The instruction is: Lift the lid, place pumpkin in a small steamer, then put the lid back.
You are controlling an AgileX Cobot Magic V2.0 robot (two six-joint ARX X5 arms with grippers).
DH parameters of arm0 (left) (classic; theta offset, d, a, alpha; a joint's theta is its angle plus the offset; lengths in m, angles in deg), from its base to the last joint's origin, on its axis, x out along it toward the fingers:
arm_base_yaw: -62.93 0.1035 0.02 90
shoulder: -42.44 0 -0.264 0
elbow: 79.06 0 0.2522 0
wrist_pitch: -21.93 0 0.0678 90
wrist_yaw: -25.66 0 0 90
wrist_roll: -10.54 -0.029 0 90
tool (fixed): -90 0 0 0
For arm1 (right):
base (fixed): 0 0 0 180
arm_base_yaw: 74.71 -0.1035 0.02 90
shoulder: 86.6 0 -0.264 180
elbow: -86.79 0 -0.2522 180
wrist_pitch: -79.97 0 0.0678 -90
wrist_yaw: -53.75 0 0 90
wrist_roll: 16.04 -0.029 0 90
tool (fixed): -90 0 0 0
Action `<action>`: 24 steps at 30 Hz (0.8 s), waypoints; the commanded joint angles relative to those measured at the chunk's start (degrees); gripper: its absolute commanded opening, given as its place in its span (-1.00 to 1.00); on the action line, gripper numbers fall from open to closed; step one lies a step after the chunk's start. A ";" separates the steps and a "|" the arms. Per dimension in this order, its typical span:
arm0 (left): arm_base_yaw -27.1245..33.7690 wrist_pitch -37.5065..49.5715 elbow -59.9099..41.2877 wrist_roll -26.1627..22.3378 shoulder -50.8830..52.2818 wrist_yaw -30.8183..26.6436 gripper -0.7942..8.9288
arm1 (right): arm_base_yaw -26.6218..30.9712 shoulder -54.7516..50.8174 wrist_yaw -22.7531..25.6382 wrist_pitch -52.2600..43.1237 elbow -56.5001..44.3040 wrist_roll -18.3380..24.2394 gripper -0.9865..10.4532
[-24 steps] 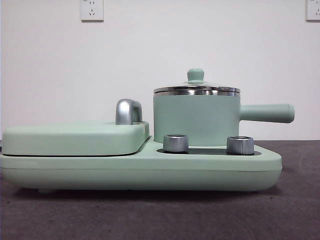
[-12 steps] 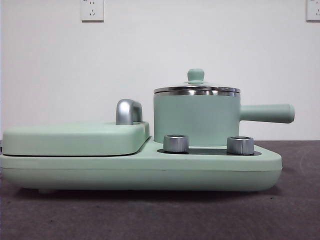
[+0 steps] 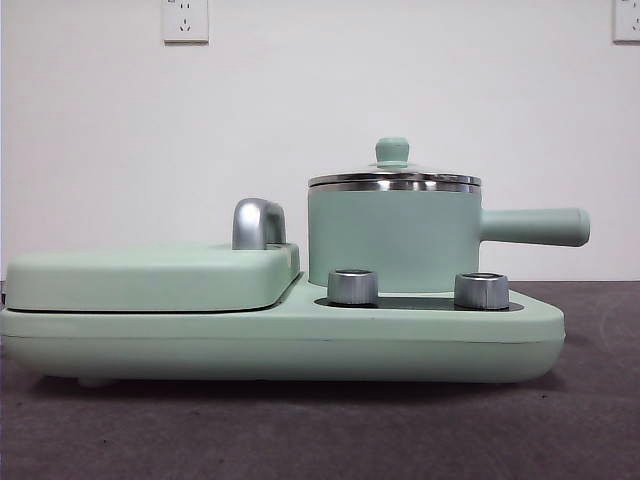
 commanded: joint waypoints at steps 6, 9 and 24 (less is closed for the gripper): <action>0.02 -0.33 -1.11 -0.33 0.11 -0.11 -0.81 | -0.35 0.09 0.00 -0.59 0.50 -0.39 -0.80; 0.02 -0.33 -1.11 -0.33 0.11 -0.09 -0.81 | -0.35 0.09 0.00 -0.59 0.50 -0.39 -0.80; 0.02 -0.33 -1.11 -0.33 0.11 -0.11 -0.81 | 15.37 -1.05 -0.07 -8.41 -7.04 -0.35 -0.80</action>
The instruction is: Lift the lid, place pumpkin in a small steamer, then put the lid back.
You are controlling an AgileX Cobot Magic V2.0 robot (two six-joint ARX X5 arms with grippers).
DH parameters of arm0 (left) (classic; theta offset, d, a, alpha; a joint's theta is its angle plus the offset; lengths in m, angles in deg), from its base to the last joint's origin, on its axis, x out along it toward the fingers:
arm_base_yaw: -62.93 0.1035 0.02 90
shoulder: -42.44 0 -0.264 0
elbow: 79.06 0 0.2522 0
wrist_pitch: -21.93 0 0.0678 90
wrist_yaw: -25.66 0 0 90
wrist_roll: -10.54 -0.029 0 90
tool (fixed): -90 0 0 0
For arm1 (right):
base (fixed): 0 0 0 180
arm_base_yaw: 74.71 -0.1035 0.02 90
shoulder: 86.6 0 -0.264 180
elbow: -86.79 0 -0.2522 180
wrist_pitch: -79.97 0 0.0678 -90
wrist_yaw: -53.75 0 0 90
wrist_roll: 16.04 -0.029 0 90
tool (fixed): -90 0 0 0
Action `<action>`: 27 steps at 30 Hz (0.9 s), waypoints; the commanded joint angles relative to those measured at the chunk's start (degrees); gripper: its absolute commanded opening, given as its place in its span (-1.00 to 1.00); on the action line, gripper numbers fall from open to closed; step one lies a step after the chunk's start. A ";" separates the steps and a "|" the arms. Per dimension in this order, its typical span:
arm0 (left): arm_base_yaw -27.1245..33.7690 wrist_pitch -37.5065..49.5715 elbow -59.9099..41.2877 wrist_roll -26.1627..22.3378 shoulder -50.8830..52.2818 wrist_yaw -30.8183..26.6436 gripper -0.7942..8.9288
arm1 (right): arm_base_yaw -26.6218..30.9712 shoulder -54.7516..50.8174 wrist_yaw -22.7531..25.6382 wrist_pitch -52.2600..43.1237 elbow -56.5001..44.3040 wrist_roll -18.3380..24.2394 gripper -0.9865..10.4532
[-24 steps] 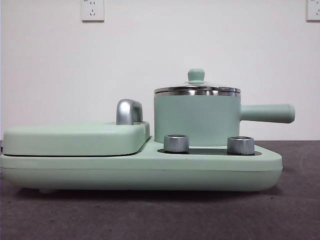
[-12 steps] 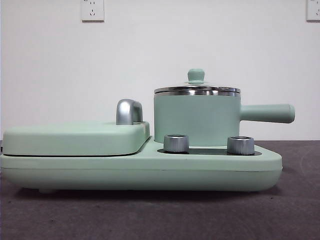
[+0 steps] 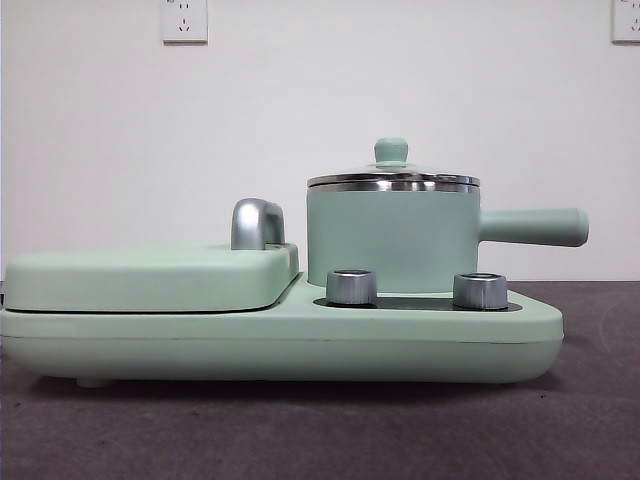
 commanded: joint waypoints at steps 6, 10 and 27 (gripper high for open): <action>0.02 -0.33 -1.11 -0.33 0.11 -0.11 -0.81 | 19.08 -6.21 0.48 -23.87 -19.87 -0.35 -0.80; 0.02 -0.33 -1.11 -0.33 0.11 -0.11 -0.81 | 23.67 -9.81 3.54 -34.16 -29.27 -0.35 -0.80; 0.02 -0.33 -1.11 -0.33 0.11 -0.11 -0.81 | 21.46 -17.84 14.36 -47.78 -47.06 9.46 -0.80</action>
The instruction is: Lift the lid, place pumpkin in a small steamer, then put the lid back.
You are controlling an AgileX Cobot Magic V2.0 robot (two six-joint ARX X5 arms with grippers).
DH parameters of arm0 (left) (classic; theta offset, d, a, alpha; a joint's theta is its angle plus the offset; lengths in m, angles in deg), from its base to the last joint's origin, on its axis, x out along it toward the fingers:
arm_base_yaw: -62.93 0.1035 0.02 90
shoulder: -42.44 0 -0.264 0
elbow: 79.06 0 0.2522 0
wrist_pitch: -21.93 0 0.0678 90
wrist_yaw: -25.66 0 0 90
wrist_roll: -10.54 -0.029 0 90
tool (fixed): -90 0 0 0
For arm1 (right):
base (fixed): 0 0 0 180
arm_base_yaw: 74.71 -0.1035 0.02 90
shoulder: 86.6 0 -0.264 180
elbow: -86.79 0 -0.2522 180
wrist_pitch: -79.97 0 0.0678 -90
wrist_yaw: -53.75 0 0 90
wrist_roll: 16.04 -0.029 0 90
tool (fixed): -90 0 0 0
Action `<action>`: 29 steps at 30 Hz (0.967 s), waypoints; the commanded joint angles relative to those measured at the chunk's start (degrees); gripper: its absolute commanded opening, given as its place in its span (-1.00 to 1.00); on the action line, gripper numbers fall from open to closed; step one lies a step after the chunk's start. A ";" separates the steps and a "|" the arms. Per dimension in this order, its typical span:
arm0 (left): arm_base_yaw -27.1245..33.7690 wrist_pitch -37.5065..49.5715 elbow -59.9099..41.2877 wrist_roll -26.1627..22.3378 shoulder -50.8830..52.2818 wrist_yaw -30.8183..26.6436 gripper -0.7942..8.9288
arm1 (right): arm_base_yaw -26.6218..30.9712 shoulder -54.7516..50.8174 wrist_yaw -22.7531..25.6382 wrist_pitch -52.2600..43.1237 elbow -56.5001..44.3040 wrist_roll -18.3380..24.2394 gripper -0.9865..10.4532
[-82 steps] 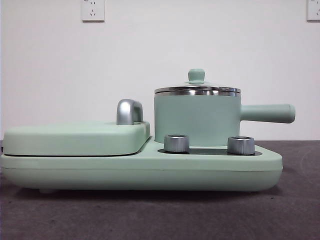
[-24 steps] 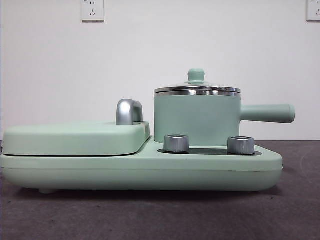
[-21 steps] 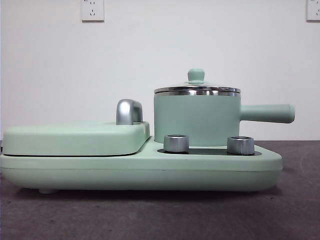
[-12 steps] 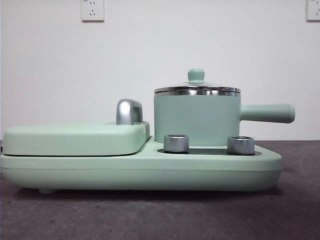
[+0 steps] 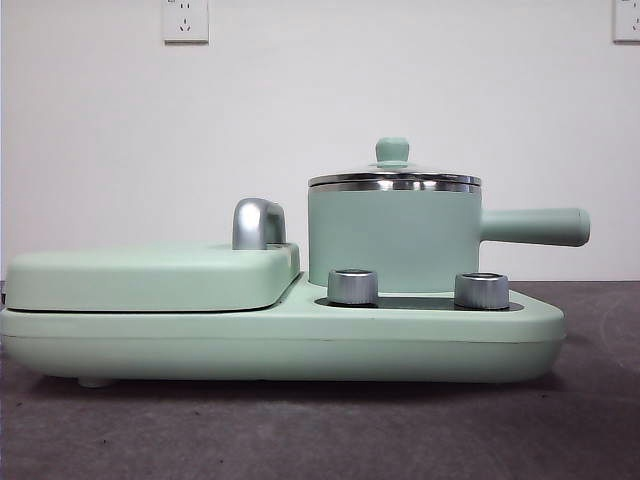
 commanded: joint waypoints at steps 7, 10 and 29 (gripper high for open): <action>0.02 -0.33 -1.11 -0.33 0.11 -0.11 -0.81 | -0.28 -3.04 -6.40 -2.58 -3.80 4.20 -0.80; 0.02 -0.33 -1.11 -0.33 0.11 -0.11 -0.81 | -0.28 -3.04 -7.74 -4.17 -5.42 4.15 -0.80; 0.02 -0.33 -1.11 -0.33 0.11 -0.11 -0.81 | -0.28 -3.04 -8.61 -6.21 -6.36 5.25 -0.80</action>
